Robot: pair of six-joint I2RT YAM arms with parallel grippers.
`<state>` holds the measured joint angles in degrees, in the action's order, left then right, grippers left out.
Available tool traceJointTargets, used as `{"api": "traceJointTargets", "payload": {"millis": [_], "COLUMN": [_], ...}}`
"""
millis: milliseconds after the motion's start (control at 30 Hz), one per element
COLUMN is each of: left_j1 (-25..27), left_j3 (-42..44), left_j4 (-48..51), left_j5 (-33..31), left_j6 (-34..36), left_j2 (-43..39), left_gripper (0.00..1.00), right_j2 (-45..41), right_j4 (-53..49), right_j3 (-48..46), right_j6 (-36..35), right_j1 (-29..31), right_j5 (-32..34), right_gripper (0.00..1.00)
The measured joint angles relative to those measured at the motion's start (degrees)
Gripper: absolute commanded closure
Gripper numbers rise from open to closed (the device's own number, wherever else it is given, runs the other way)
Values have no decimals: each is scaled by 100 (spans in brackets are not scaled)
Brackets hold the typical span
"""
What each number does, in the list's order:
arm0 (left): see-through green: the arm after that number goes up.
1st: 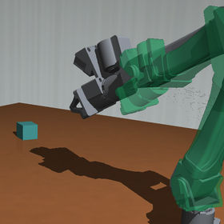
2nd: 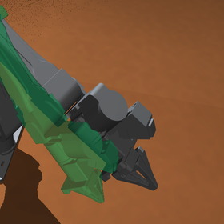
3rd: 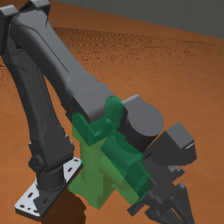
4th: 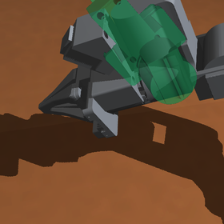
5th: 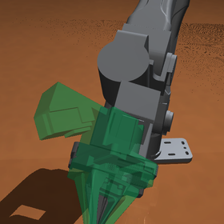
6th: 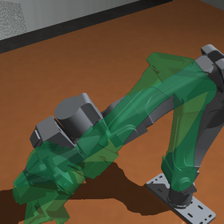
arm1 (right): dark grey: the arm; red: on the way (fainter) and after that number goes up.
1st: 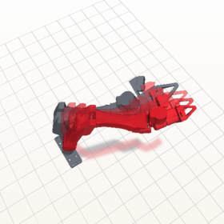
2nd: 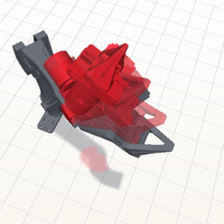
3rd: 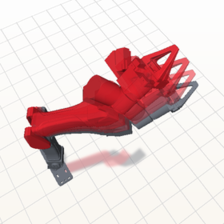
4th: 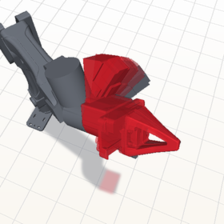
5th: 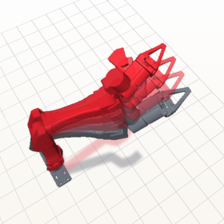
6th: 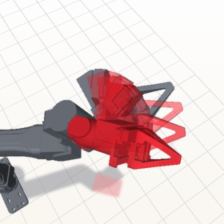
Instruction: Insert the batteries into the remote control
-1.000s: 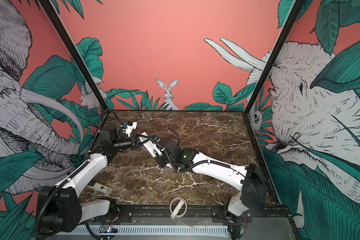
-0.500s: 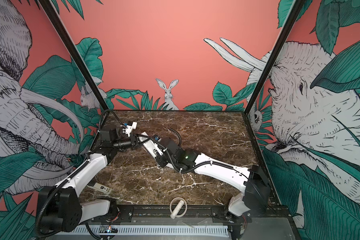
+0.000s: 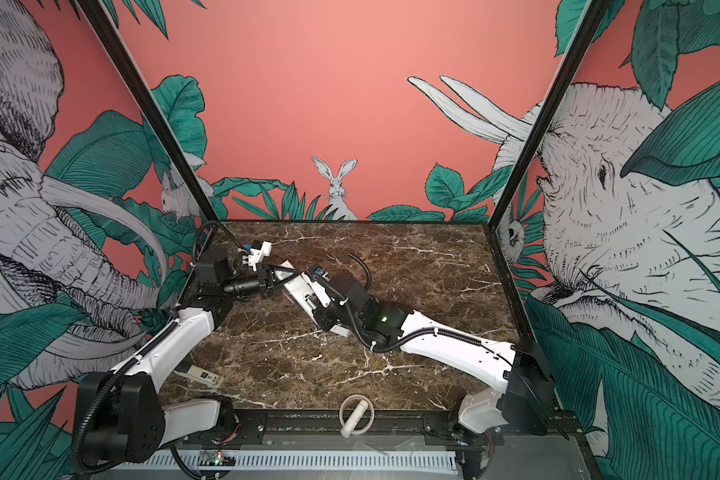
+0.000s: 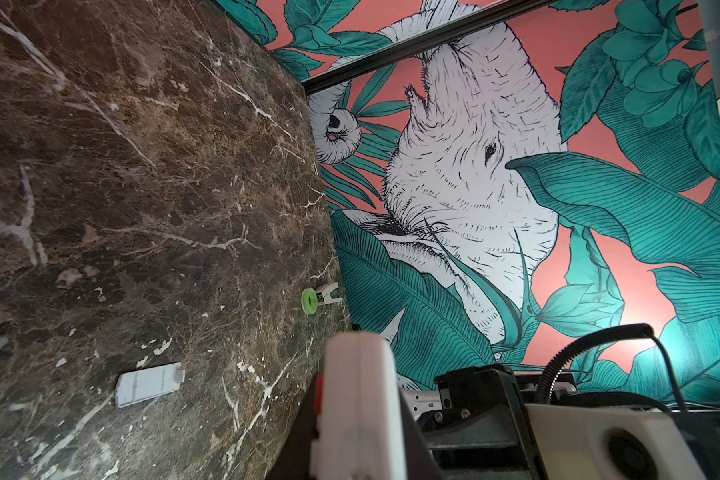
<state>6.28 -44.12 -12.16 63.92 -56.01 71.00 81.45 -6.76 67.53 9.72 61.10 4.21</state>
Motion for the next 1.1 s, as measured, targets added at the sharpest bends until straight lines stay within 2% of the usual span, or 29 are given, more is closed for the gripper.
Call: {"api": "traceJointTargets", "payload": {"millis": [567,967,1100], "left_j1": [-59,-70,-70], "left_j3": [20,39,31], "left_j4": [-131,125,586], "left_j5": [63,33,-57], "left_j6": [-160,109,476], "left_j2": [-2,-9,-46], "left_gripper": [100,100,100], "right_j2": [120,37,22], "right_j4": [640,627,496], "right_j3": [-361,-459,-437], "right_j6": [35,138,153], "right_j1": [-26,-31,-31], "right_j5": [-210,-181,-184], "right_gripper": [88,59,56]}}
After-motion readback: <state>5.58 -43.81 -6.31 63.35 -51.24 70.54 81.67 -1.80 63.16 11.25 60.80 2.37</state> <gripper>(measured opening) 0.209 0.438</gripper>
